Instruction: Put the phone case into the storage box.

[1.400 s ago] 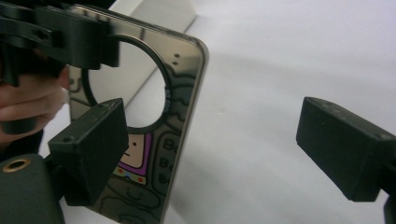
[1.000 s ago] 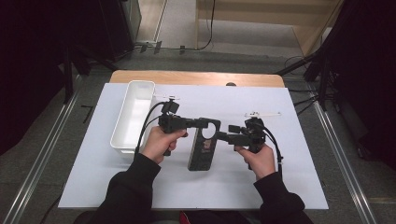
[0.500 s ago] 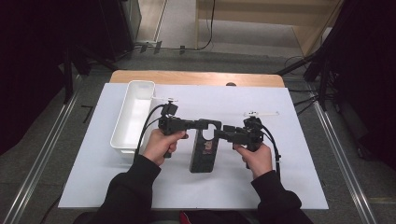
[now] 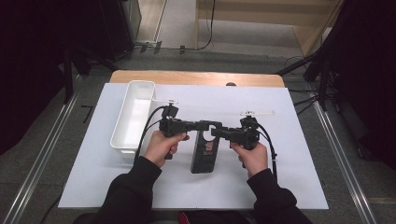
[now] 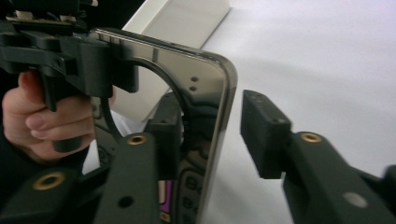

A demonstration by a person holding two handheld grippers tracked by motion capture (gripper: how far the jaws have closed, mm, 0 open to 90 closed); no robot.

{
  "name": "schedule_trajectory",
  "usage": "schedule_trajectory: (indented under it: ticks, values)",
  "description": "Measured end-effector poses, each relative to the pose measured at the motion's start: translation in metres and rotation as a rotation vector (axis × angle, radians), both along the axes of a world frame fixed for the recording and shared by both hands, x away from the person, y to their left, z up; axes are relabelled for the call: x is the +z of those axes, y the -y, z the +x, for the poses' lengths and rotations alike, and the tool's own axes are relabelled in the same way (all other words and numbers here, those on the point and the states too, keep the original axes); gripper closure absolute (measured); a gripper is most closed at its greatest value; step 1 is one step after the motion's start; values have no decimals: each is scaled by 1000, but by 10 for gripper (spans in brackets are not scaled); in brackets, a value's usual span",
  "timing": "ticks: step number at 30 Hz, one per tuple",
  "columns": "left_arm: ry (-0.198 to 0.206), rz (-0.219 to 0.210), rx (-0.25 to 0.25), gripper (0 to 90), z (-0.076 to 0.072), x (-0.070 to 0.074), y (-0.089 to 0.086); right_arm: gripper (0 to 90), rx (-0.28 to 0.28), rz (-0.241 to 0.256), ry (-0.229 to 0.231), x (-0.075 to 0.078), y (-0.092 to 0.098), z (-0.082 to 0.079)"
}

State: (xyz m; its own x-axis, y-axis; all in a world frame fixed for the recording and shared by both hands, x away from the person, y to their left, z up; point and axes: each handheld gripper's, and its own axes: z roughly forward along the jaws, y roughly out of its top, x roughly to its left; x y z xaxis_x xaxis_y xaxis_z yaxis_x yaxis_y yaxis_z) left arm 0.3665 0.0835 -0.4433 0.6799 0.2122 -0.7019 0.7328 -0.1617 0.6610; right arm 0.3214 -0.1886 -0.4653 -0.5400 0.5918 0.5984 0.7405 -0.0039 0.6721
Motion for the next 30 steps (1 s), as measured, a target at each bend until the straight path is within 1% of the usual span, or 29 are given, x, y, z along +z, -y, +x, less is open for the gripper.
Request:
schedule_trajectory:
  ticks: [3, 7, 11, 15, 19, 21, 23, 27, 29, 30]
  values:
    - [-5, 2, 1, 796, 0, -1, 1, 671, 5, -6, 0, 1, 0, -1]
    - [0, 5, 5, 795, 0, -2, 1, 683, 2, -5, -13, 1, 0, -1]
    - [6, 11, 6, 794, 0, -1, 1, 689, -3, -20, -11, 3, 0, -1]
    - [14, 14, 10, 792, -1, -1, 1, 694, -7, -25, -7, 4, 0, -2]
    - [19, 26, 19, 788, -1, 0, 2, 696, -4, -31, -9, 5, 0, -2]
    - [31, 40, 27, 783, -2, 1, 3, 697, -4, -34, -10, 6, 1, -1]
    - [48, 51, 30, 767, -3, 3, 3, 698, -3, -39, -10, 7, 1, -1]
    - [79, 66, 36, 699, -4, 7, 2, 699, -3, -41, -7, 8, 2, -1]
    - [88, 75, 33, 625, -4, 9, 2, 700, -6, -40, -9, 8, 3, -2]
    - [95, 76, 41, 585, -5, 10, 2, 699, -7, -41, -5, 9, 3, -2]
